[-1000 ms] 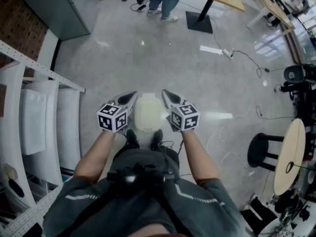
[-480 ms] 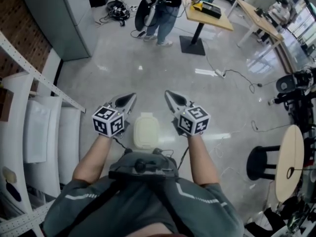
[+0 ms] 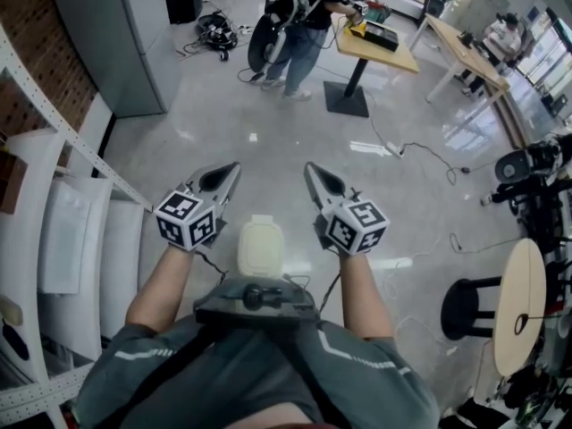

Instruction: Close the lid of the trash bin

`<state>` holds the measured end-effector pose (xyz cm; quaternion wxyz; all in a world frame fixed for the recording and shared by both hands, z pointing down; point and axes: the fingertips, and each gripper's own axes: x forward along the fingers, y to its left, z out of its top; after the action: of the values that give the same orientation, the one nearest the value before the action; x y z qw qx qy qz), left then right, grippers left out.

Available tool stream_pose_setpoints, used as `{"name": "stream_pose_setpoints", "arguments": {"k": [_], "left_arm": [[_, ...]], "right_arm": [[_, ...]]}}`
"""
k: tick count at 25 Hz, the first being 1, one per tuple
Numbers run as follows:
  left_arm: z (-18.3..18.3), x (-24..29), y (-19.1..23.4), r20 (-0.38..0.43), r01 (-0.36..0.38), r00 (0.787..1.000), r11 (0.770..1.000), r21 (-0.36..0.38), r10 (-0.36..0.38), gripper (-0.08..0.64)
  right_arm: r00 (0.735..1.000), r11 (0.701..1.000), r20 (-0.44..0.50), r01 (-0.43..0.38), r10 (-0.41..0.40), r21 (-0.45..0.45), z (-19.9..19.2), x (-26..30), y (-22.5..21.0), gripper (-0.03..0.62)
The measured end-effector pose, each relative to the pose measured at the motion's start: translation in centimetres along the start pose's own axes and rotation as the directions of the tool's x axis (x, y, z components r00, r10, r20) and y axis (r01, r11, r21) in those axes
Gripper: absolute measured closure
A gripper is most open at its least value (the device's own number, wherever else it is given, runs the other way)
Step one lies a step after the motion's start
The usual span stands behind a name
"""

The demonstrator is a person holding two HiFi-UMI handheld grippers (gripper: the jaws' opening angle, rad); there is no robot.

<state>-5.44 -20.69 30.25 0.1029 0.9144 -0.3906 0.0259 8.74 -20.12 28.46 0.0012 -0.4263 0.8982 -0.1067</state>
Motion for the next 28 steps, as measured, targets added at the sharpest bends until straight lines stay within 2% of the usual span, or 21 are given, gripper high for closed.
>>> {"name": "stream_pose_setpoints", "arguments": {"k": [12, 19, 28], "left_arm": [[1.8, -1.5, -1.2, 0.031, -0.015, 0.999, 0.999, 0.043, 0.014, 0.561], [2.0, -2.5, -0.3, 0.061, -0.060, 0.996, 0.998, 0.023, 0.059, 0.561], [2.4, -2.9, -0.5, 0.076, -0.069, 0.995, 0.998, 0.000, 0.069, 0.561]], "right_arm": [[1.000, 1.000, 0.025, -0.011, 0.012, -0.016, 1.8, -0.8, 1.1, 0.591], [1.000, 1.000, 0.009, 0.004, -0.004, -0.025, 1.2, -0.5, 1.4, 0.592], [1.000, 1.000, -0.003, 0.008, -0.008, -0.022, 0.8, -0.7, 1.6, 0.592]]}}
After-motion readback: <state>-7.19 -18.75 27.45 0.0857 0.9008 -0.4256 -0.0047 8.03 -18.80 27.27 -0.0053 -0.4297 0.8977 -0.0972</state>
